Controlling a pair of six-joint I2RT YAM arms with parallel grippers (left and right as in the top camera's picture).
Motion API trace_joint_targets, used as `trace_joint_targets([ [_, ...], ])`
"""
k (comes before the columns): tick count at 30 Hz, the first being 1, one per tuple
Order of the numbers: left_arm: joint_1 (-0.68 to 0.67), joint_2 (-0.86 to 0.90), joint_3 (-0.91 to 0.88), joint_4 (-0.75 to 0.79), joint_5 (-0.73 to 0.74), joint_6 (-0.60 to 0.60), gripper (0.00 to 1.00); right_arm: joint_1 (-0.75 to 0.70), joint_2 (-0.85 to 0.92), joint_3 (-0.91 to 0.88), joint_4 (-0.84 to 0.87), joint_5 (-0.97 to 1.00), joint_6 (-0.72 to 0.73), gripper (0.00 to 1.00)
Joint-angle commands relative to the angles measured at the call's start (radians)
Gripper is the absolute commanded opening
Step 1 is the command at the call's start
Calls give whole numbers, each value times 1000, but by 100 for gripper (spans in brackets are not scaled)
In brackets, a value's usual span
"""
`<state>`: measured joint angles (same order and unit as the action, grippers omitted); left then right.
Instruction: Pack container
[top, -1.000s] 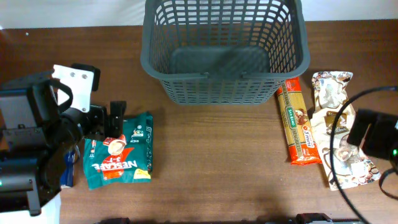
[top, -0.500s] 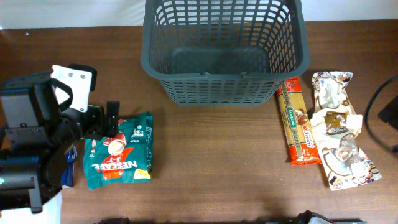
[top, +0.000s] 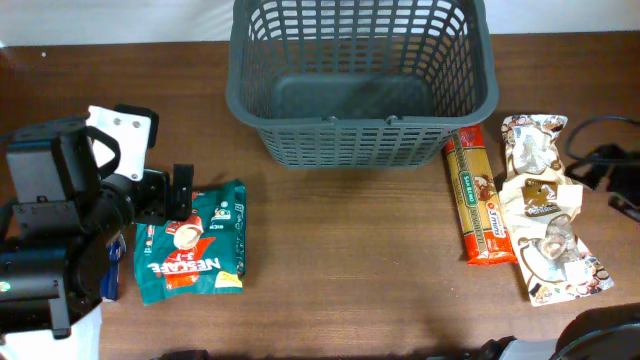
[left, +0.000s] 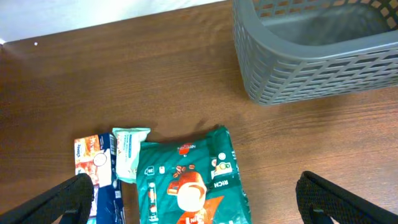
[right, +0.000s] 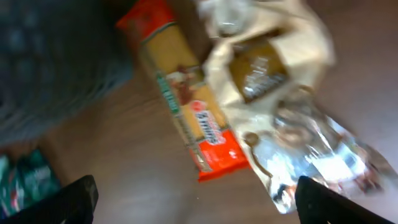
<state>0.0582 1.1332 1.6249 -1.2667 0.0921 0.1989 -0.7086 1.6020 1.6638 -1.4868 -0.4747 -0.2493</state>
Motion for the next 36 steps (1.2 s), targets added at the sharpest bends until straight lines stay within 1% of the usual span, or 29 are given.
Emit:
trace_joint_targets([
  [1, -4, -9, -7, 6, -11, 16, 99, 44, 0, 2, 11, -30, -122, 99],
  [3, -4, -9, -7, 7, -11, 16, 99, 48, 0, 2, 33, 2, -121, 99],
  [7, -4, -9, -7, 6, -10, 16, 99, 47, 5, 2, 112, 127, -101, 99],
  [12, -4, -2, -7, 6, -11, 16, 99, 46, 19, 0, 189, 358, 70, 99],
  [15, -3, 26, -10, -4, -11, 23, 99, 46, 32, 0, 207, 447, 136, 99],
  [16, -3, 35, -15, -7, -11, 21, 99, 46, 32, 0, 209, 461, 140, 99],
  [18, -3, 51, -48, -10, -11, -24, 99, 45, 32, 0, 217, 465, 142, 99],
  [22, -3, 50, -165, -22, -7, -110, 99, 45, 32, 0, 230, 473, 158, 99],
  [26, -3, 50, -213, -121, 110, -128, 99, 45, 32, 0, 245, 472, 158, 99],
  [29, -4, 50, -224, -206, 120, -178, 99, 45, 32, 0, 259, 472, 178, 99],
  [31, -4, 48, -236, -232, 122, -169, 99, 45, 32, 0, 269, 472, 204, 99],
  [34, -22, 40, -266, -243, 172, -66, 99, 45, 32, 0, 272, 467, 207, 99],
  [36, -53, 39, -289, -249, 174, -56, 99, 45, 32, 0, 271, 451, 207, 99],
])
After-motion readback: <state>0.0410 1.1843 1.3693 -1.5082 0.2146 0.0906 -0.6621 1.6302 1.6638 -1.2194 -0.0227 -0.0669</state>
